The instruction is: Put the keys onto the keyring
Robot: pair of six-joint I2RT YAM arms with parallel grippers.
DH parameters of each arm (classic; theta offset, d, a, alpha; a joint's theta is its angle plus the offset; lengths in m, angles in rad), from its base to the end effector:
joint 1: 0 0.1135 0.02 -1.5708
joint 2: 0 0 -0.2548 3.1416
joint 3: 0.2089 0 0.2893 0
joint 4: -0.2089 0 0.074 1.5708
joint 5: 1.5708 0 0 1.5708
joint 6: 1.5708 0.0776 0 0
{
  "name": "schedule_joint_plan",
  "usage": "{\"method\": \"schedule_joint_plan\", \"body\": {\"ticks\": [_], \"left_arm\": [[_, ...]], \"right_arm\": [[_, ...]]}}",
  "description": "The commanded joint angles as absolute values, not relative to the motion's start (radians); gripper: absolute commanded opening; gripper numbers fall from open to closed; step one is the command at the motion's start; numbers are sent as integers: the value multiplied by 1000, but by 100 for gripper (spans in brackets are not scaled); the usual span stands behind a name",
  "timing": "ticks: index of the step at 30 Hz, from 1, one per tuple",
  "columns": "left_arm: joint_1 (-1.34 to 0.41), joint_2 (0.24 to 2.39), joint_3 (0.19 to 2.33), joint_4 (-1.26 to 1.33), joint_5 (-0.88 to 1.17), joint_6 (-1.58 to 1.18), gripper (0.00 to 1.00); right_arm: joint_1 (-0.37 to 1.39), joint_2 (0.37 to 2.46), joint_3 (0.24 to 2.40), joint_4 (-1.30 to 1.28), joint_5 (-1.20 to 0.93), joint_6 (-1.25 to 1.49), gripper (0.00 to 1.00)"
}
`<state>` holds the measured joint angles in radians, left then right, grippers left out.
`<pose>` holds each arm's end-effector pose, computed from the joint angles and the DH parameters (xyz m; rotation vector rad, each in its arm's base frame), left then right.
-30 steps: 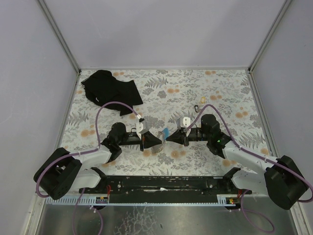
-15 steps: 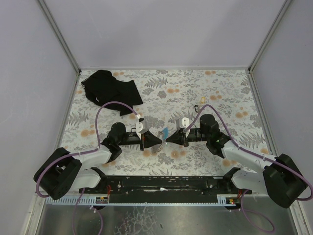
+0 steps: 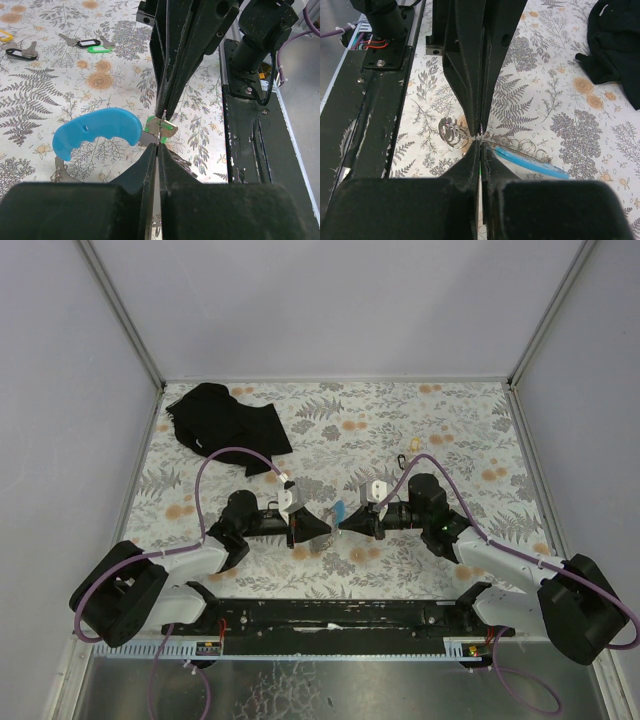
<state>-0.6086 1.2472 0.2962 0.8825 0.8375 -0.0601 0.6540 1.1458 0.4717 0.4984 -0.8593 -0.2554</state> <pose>0.1950 -0.2062 0.1509 1.0875 1.3779 -1.1782 0.1994 0.2269 0.1941 -1.3161 1.2247 1.0323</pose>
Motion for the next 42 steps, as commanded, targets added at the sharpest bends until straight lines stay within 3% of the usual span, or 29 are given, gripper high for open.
{"method": "schedule_joint_plan", "body": {"ticks": [1, 42], "left_arm": [[-608, 1253, 305, 958, 834, -67, 0], [-607, 1253, 305, 964, 839, -72, 0]], "right_arm": [[664, 1142, 476, 510, -842, -279, 0], [670, 1144, 477, 536, -852, -261, 0]]}}
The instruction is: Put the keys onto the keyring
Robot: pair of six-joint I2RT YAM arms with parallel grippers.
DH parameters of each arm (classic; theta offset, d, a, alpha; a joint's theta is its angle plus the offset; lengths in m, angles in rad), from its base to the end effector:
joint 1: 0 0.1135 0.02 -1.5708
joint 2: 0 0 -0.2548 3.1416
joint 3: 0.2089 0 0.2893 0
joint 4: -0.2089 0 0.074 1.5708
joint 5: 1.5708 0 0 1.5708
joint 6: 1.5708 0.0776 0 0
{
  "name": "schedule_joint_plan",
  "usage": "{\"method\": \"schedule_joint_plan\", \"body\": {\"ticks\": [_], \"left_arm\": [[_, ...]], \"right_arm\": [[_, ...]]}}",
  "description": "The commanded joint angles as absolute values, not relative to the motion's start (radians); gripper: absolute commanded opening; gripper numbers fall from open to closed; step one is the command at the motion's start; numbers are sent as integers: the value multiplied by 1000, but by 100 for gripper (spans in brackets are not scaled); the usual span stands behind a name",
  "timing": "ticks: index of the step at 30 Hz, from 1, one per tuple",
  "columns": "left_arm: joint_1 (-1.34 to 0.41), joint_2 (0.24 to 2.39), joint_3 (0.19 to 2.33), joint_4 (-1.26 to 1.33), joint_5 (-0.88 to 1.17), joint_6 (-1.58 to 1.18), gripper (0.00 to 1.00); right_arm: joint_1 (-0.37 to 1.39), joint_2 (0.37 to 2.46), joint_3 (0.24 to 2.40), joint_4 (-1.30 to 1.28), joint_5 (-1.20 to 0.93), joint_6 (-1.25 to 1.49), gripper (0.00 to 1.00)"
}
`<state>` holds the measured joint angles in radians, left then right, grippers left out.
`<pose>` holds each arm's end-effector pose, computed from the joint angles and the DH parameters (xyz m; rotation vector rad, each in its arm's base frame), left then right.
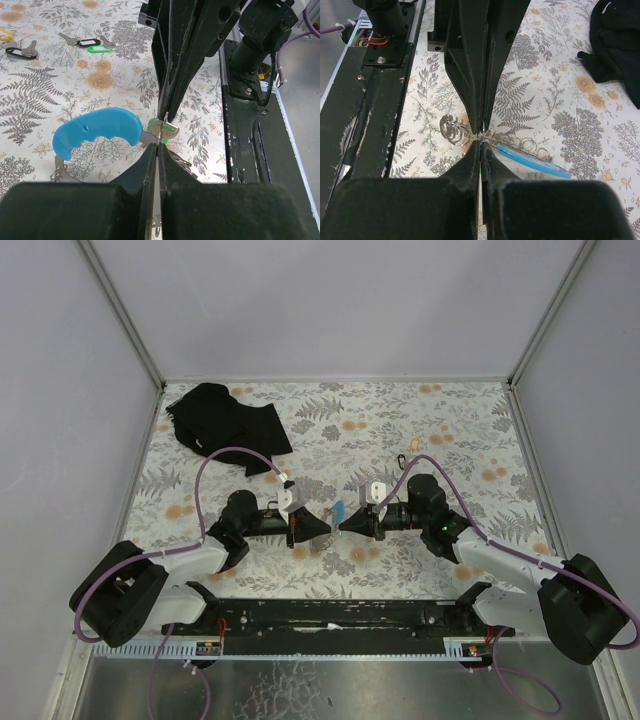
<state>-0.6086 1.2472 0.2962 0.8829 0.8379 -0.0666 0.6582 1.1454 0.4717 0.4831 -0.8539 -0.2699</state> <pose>0.1950 -0.2062 0.1510 1.0840 1.3818 -1.1831 0.1985 0.2274 0.1922 -1.3259 1.2290 1.0251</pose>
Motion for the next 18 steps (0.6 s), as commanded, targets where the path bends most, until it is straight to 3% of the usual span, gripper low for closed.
{"method": "schedule_joint_plan", "body": {"ticks": [1, 18], "left_arm": [[-608, 1254, 305, 965, 839, -72, 0], [-609, 1262, 301, 1001, 851, -87, 0]], "right_arm": [[670, 1145, 477, 534, -851, -261, 0], [676, 1157, 482, 536, -833, -258, 0]]}}
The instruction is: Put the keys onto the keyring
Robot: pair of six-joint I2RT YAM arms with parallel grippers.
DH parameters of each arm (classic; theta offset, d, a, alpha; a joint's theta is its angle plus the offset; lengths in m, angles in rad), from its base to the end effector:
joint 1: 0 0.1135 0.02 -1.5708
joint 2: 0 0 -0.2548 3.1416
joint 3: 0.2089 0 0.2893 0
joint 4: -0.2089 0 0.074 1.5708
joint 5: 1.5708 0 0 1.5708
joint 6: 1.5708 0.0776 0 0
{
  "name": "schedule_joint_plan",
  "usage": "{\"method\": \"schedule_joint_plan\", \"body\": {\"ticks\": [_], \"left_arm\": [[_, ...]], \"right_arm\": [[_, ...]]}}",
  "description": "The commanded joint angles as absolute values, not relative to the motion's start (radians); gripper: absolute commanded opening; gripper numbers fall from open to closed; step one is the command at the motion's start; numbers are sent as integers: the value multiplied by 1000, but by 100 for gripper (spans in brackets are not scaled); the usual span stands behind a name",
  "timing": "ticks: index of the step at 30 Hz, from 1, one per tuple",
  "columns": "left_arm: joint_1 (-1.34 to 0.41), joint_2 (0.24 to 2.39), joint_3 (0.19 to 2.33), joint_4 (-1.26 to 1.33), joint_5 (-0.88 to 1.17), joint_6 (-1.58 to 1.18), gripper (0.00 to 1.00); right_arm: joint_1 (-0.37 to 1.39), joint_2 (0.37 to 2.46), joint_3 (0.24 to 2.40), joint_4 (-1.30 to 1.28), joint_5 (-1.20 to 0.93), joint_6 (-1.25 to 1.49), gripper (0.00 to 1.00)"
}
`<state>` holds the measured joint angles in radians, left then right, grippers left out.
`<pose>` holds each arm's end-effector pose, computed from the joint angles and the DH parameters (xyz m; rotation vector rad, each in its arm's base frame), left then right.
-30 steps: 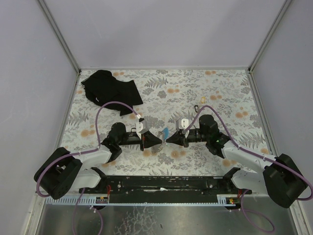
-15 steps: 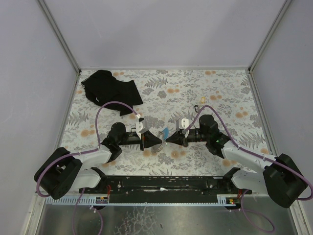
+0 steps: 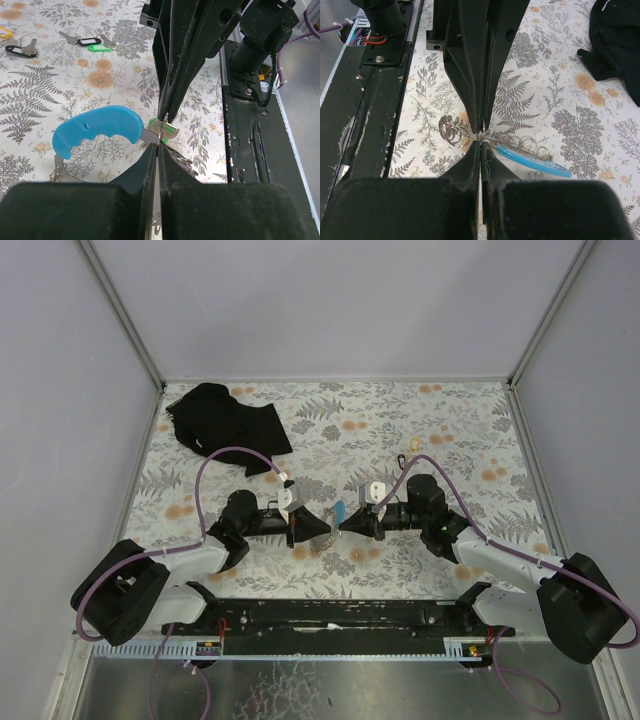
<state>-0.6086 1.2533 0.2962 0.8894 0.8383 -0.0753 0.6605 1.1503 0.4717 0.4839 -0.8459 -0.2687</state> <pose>0.1952 -0.2063 0.1502 1.0793 1.3872 -1.1896 0.1989 0.2281 0.1909 -1.3232 1.2372 1.0219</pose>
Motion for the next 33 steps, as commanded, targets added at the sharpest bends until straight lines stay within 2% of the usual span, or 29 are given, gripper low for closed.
{"method": "schedule_joint_plan", "body": {"ticks": [1, 18, 33], "left_arm": [[-610, 1264, 301, 1003, 851, -87, 0], [-629, 1271, 302, 1020, 848, -94, 0], [-652, 1255, 330, 912, 807, -44, 0]], "right_arm": [[677, 1158, 482, 537, -832, -257, 0], [689, 1155, 480, 567, -831, -242, 0], [694, 1193, 525, 554, -862, -219, 0]]}}
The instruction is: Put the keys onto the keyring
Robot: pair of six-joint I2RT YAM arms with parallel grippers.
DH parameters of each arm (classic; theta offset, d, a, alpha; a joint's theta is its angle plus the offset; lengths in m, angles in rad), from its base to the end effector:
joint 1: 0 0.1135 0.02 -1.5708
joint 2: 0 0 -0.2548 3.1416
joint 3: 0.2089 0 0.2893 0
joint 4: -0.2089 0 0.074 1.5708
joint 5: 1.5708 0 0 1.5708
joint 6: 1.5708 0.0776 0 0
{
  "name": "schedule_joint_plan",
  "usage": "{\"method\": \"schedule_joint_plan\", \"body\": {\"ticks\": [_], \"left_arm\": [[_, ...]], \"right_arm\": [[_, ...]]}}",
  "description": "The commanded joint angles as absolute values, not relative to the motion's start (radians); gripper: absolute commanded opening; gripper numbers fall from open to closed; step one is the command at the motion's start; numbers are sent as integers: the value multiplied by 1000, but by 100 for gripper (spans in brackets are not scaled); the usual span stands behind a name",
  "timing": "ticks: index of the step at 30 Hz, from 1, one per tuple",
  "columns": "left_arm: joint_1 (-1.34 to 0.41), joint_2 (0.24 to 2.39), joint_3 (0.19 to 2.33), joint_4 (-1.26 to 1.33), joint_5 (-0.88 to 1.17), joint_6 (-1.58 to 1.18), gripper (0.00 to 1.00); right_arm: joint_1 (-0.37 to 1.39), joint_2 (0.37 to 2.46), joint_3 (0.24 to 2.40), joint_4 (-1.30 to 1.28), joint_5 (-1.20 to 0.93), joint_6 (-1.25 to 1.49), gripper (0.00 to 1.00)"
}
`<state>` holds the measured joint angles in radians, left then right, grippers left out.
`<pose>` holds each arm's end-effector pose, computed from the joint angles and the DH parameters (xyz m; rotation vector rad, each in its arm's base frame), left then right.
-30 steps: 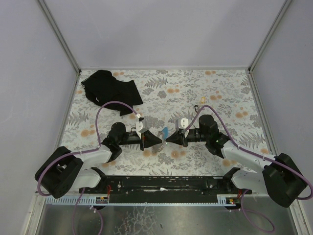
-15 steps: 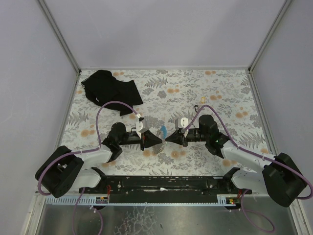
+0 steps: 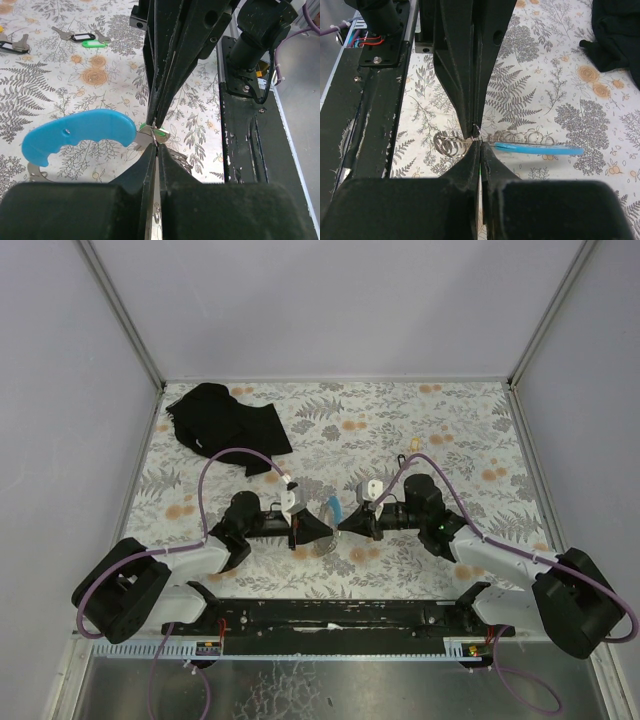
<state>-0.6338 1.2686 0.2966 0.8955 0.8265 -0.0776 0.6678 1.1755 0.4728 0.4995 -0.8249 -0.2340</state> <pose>0.1914 -0.2115 0.1471 1.0898 1.3929 -1.2021 0.2008 0.2309 0.1860 -1.3006 1.2799 1.0358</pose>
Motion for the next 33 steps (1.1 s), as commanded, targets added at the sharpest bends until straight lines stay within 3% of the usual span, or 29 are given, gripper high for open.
{"method": "schedule_joint_plan", "body": {"ticks": [1, 33], "left_arm": [[-654, 1255, 333, 903, 805, -40, 0], [-640, 1288, 377, 867, 641, -237, 0]], "right_arm": [[694, 1197, 528, 554, -862, -217, 0], [703, 1157, 567, 336, -835, -389, 0]]}}
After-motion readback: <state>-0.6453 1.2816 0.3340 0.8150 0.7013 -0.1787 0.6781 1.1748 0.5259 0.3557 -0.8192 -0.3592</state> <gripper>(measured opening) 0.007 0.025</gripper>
